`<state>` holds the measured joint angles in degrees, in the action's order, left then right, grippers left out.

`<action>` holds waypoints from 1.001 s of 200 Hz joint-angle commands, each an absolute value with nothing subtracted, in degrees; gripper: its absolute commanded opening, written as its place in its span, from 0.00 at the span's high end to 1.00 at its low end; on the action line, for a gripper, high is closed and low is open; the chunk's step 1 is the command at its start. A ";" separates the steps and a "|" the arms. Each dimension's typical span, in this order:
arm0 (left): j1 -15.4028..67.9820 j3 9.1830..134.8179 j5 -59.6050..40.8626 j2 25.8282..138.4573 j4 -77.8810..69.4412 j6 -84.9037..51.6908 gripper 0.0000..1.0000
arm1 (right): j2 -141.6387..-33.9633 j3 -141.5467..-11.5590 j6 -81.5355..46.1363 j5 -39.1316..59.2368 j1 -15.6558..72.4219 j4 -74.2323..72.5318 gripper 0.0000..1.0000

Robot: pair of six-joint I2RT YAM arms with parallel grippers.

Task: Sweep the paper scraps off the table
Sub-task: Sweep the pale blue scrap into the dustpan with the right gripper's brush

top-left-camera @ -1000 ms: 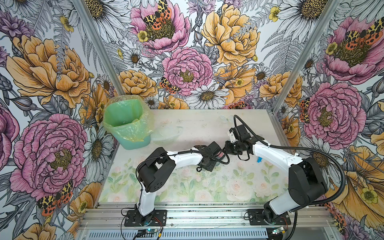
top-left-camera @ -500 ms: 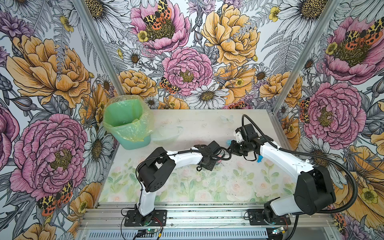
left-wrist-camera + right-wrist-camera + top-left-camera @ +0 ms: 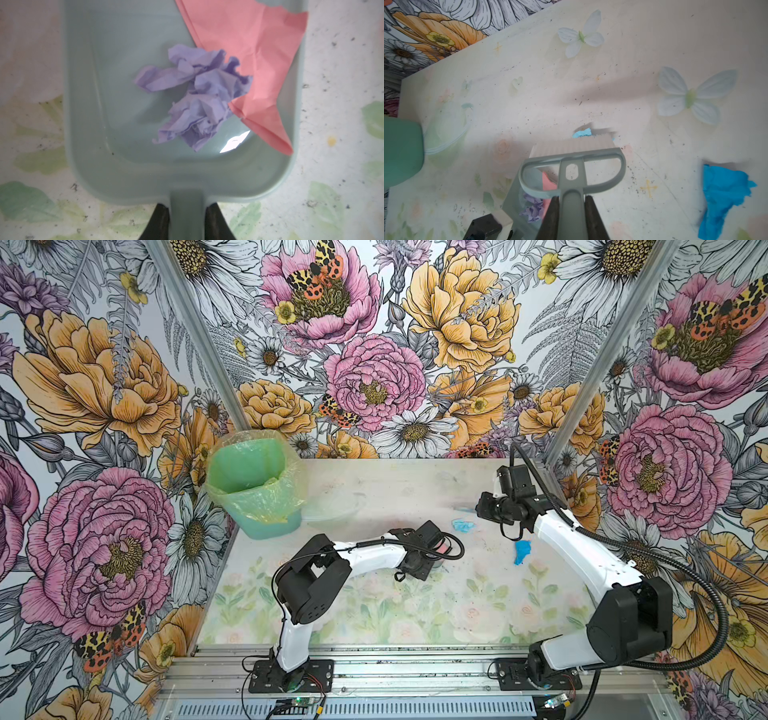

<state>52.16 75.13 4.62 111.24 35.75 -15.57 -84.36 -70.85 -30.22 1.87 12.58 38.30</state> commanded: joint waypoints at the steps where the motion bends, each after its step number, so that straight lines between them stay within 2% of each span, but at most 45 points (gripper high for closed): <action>1: 53.01 77.03 2.82 112.24 35.18 -13.65 1.00 | -87.88 -72.30 -27.41 -9.02 11.95 37.79 1.00; 39: 53.94 77.17 1.41 112.26 35.83 -12.26 1.00 | -92.81 -71.83 -27.14 -10.21 11.28 37.79 1.00; 103: 54.88 77.22 -1.38 113.63 36.89 -9.94 1.00 | -92.94 -71.34 -26.29 -9.98 11.11 37.74 1.00; 200: 55.16 79.97 -2.94 115.55 39.02 -8.50 1.00 | -88.28 -64.76 -28.22 1.35 14.10 37.62 1.00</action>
